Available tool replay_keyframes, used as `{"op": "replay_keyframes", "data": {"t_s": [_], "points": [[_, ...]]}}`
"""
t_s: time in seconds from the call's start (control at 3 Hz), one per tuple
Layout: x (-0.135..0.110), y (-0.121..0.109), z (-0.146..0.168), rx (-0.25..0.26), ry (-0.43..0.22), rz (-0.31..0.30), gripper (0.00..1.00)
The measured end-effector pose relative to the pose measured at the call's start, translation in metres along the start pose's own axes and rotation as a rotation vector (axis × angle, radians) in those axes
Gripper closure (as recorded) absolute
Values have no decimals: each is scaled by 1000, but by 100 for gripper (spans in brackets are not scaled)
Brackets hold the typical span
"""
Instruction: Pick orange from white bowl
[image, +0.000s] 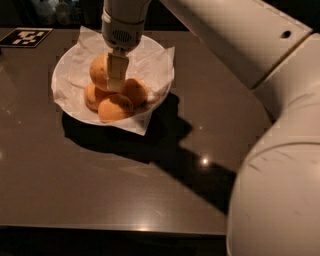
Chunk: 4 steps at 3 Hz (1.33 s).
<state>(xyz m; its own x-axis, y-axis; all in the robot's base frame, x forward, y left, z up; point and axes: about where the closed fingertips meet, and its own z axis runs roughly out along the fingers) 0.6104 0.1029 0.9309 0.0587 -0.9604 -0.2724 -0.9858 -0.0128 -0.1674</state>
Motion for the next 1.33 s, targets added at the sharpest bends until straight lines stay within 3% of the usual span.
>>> {"op": "replay_keyframes", "data": {"t_s": [0.33, 1.33], "points": [[-11, 15, -28, 46, -82, -81, 100], [-21, 66, -81, 75, -200, -250, 100]]}}
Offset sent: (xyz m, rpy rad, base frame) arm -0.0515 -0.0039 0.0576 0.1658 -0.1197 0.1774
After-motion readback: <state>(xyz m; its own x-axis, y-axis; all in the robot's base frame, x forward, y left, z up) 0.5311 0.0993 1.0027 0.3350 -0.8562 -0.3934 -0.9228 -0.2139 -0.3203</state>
